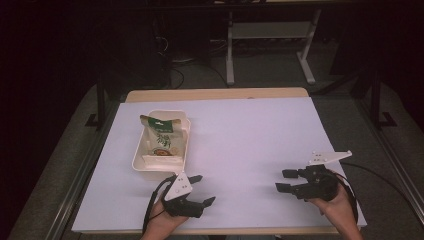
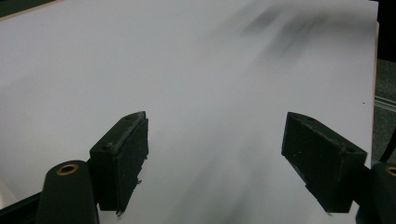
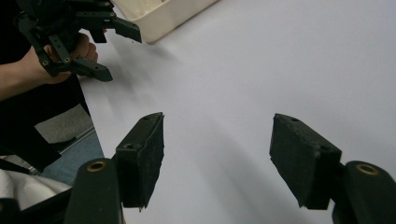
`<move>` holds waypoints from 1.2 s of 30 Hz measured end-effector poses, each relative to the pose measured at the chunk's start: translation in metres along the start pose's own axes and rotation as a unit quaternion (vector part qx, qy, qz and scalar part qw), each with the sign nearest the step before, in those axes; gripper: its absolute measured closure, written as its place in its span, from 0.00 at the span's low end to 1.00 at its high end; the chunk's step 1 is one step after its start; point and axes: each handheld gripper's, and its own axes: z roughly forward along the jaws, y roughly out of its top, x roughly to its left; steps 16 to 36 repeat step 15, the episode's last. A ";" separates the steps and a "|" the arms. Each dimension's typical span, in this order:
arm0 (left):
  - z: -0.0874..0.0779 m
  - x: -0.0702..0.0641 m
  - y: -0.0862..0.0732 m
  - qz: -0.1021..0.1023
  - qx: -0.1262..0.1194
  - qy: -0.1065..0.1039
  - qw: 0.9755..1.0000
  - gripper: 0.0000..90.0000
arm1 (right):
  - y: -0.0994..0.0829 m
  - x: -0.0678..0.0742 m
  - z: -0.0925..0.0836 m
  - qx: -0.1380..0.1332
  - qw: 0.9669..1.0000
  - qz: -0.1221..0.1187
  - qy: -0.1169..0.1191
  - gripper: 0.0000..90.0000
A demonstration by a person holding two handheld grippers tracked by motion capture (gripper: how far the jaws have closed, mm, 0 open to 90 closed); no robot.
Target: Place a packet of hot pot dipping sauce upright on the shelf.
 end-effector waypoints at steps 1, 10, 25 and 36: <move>0.000 0.000 0.000 -0.002 0.000 -0.001 1.000 0.25 | -0.003 0.000 -0.001 -0.002 1.000 0.001 0.000 0.38; 0.005 -0.004 0.000 -0.004 0.006 -0.012 1.000 0.25 | -0.019 0.002 -0.009 -0.012 1.000 0.003 0.001 0.37; 0.007 -0.005 0.000 -0.004 0.007 -0.019 1.000 0.25 | -0.031 0.000 -0.017 -0.030 0.999 0.013 -0.010 0.37; 0.007 -0.005 0.000 -0.004 0.007 -0.019 1.000 0.25 | -0.031 0.000 -0.017 -0.030 0.999 0.013 -0.010 0.37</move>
